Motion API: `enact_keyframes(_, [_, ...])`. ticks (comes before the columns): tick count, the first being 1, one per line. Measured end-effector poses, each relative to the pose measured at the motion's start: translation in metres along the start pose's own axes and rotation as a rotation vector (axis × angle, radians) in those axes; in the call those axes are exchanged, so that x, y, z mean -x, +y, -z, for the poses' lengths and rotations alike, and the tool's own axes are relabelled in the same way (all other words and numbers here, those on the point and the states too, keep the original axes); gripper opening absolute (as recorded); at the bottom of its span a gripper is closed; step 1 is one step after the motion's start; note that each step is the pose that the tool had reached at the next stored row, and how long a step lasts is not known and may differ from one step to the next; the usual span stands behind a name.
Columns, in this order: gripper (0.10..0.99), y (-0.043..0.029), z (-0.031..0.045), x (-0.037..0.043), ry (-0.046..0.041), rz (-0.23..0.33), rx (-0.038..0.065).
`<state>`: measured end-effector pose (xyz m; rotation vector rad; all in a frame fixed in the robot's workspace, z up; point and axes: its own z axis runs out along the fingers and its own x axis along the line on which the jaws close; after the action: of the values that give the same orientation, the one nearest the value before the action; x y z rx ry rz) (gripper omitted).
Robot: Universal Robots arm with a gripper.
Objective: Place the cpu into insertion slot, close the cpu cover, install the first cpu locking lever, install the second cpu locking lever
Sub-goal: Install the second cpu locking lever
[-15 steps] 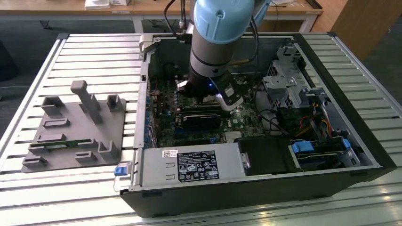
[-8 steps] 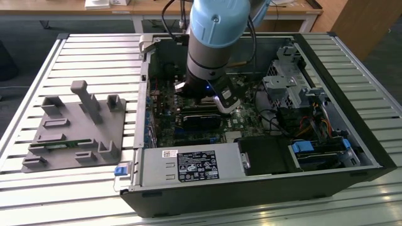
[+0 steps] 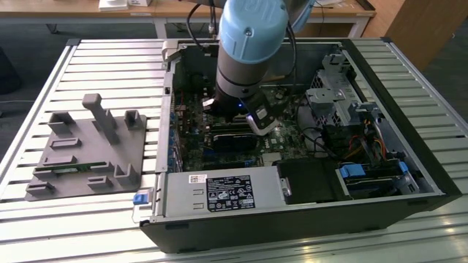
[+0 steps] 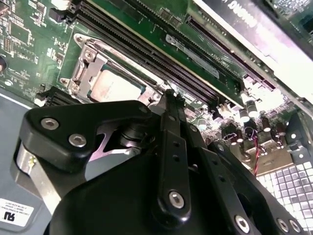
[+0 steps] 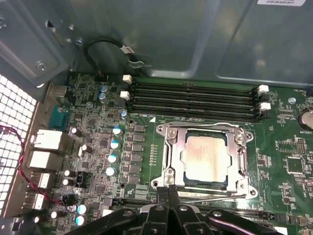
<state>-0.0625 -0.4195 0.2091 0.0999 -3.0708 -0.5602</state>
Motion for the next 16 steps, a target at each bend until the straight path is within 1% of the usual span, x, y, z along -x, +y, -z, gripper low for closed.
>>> enact_keyframes(1, [0.106,-0.0013,0.0005,-0.0002,-0.0003,0.000,0.005])
enact_keyframes(2, [0.106,-0.0024,0.0009,-0.0004,-0.0005,0.000,0.007])
enact_keyframes(6, [0.106,-0.0052,0.0018,-0.0029,-0.0008,0.000,0.014])
enact_keyframes(11, [0.106,-0.0076,0.0008,-0.0032,-0.0020,-0.001,0.021])
enact_keyframes(12, [0.106,-0.0079,0.0002,-0.0032,-0.0036,-0.005,0.022])
enact_keyframes(15, [0.106,-0.0087,-0.0020,-0.0032,-0.0124,-0.028,0.023])
enact_keyframes(16, [0.106,-0.0091,-0.0026,-0.0034,-0.0138,-0.031,0.024])
